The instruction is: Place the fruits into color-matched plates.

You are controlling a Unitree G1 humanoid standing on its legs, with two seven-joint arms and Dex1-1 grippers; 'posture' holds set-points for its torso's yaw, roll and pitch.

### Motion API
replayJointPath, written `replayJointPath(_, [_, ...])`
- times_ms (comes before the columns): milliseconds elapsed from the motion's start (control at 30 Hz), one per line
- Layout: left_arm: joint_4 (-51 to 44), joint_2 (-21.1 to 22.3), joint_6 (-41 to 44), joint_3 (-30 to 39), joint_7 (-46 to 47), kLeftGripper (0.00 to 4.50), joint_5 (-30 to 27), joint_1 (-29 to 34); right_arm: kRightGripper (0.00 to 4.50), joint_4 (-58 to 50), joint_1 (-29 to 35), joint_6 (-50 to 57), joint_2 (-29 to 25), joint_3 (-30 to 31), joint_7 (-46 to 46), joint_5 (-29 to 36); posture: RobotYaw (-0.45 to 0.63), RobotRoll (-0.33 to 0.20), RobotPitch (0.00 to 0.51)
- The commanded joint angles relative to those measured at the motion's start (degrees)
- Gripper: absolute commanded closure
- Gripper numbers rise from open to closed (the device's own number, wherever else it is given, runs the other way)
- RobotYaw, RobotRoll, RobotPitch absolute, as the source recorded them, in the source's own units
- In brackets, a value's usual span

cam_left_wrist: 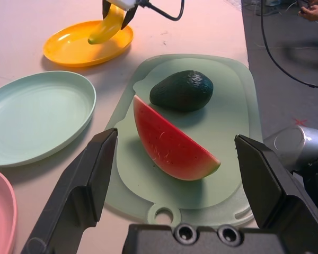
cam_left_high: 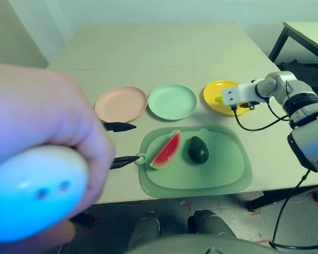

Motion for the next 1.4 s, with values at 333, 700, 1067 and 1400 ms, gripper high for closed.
replayJointPath(333, [-0.12,0.19,-0.11,0.04,0.03,0.00,0.27,-0.67,0.04,0.33,-0.12,-1.82,0.49,0.04,-2.54,-2.80,0.02,0.000,0.012])
replayJointPath(700, [1.43,0.12,-0.70,-0.44,-1.12,0.00,0.72,-1.42,0.04,-5.84,-3.53,-19.47,0.02,-4.91,18.81,6.00,-0.01,0.000,0.017])
replayJointPath(1067, [3.03,1.62,0.03,-1.16,-5.18,0.00,0.49,-1.50,0.04,-46.34,12.49,-27.99,-8.06,1.11,46.69,29.89,0.00,0.000,0.019])
replayJointPath(1400, [3.48,1.65,-0.10,-1.24,-6.17,0.00,1.03,-0.89,0.04,-62.55,14.43,-12.23,-6.96,2.98,46.84,36.69,0.00,0.000,0.020])
